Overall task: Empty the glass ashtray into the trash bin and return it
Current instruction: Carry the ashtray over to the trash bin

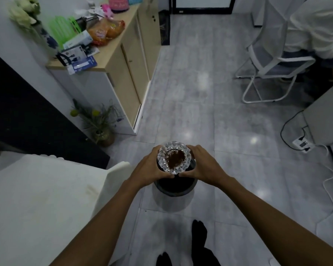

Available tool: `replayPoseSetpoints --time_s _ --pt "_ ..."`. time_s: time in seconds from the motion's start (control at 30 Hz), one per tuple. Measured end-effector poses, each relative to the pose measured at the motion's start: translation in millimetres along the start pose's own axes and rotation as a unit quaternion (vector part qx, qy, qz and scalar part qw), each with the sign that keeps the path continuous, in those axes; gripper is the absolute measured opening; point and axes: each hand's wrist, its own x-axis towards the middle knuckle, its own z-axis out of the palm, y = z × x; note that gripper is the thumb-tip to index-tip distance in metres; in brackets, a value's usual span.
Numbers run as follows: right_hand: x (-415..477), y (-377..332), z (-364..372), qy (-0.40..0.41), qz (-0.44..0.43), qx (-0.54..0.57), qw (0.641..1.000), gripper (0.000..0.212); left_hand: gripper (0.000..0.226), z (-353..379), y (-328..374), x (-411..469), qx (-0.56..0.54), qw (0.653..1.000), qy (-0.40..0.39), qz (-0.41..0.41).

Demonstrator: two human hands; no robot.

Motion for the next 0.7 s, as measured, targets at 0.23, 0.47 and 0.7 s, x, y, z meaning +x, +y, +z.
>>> replayPoseSetpoints --time_s 0.23,0.47,0.7 --pt "41 52 9 -0.037 -0.025 0.004 0.999 0.1 0.107 34 -22 42 -0.015 0.999 0.021 -0.025" --pt "79 155 89 -0.041 -0.033 -0.017 0.998 0.104 0.11 115 -107 94 -0.02 0.998 0.043 -0.032" --pt "106 262 217 -0.026 -0.06 -0.01 0.998 0.106 0.119 202 -242 137 0.015 0.999 0.021 -0.019"
